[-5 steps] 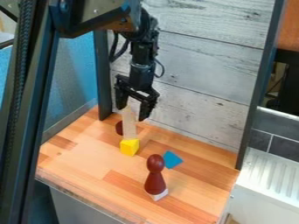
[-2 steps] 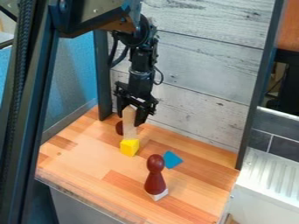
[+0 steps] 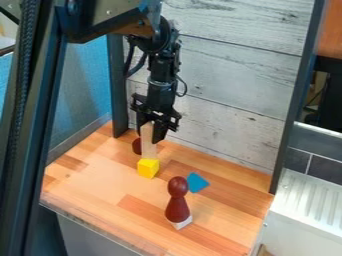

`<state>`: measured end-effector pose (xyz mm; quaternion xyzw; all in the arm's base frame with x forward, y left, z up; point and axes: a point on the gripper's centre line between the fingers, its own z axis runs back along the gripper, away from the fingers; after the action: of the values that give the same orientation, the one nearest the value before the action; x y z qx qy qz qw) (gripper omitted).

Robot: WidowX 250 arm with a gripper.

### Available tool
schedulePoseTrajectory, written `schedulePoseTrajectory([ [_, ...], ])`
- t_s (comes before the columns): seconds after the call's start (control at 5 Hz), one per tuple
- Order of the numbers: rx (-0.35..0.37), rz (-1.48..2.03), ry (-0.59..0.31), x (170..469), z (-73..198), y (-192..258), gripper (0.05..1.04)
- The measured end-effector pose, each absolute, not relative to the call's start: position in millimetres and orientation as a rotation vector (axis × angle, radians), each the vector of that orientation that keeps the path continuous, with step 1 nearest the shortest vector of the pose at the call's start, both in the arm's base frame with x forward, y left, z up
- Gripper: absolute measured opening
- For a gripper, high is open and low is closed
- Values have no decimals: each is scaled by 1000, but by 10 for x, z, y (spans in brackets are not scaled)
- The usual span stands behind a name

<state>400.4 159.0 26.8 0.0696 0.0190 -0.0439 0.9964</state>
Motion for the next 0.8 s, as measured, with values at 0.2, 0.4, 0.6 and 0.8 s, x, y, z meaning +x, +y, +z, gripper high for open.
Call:
schedulePoseTrajectory([
  [0.2,137,-88,14,3976,402,1603,459],
  [0.4,124,-90,2,3957,505,1569,459],
  [0.6,107,-86,32,3962,565,1446,459],
  [0.8,120,-92,18,4112,696,1274,459],
])
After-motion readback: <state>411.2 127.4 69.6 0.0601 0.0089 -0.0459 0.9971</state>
